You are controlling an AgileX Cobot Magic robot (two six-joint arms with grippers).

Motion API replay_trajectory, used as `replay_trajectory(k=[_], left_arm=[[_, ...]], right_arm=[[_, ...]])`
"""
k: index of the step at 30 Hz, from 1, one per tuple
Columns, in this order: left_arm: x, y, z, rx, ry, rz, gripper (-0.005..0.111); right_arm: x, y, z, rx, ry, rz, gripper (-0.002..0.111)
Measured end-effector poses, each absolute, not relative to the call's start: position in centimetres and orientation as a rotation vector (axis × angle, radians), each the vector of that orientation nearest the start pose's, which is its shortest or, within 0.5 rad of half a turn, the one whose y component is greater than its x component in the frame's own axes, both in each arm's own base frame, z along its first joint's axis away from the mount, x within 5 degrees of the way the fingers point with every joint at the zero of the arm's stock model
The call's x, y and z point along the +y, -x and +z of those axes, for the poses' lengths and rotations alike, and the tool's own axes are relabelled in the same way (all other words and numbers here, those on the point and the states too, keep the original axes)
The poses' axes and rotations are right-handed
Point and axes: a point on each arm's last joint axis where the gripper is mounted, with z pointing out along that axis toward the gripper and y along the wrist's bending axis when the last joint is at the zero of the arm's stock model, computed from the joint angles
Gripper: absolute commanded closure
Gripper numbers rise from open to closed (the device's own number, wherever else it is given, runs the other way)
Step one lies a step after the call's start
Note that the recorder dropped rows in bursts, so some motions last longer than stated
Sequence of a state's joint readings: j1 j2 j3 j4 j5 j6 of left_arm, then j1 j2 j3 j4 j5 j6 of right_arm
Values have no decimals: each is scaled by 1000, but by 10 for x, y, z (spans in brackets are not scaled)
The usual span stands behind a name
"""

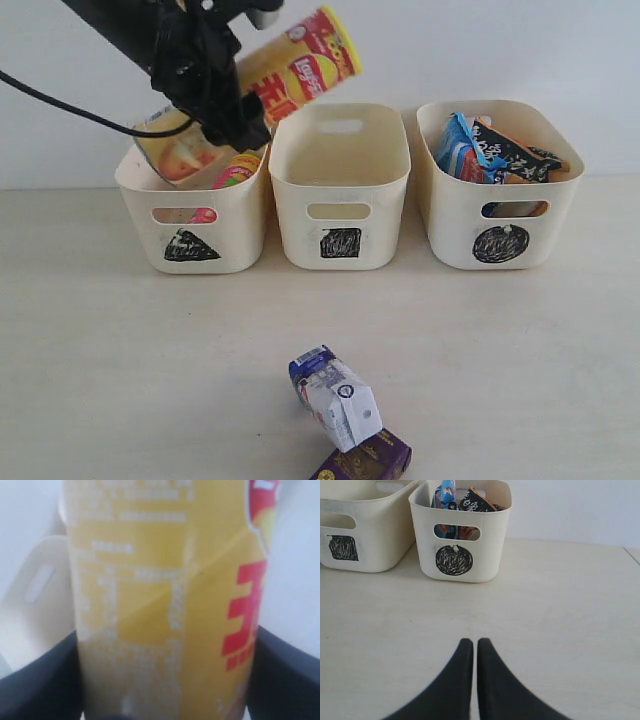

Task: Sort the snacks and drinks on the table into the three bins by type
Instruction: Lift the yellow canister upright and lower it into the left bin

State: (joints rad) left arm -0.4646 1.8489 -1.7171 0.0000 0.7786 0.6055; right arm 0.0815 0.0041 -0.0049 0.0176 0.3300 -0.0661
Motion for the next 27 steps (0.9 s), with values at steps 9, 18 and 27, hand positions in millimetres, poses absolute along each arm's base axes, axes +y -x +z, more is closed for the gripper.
replay_trajectory(k=[9,18,27], left_arm=[[-141,-434,314,2111,-687,14,103],[-133,-467,293,1983,-472,-48,103],[-135,-490,253,1935,-406,-78,103]], right_arm=[[5,-54,185,1809,123,28,108],[5,-54,185,1809,123,28,108],[5,-54,185,1809,123,28,108]])
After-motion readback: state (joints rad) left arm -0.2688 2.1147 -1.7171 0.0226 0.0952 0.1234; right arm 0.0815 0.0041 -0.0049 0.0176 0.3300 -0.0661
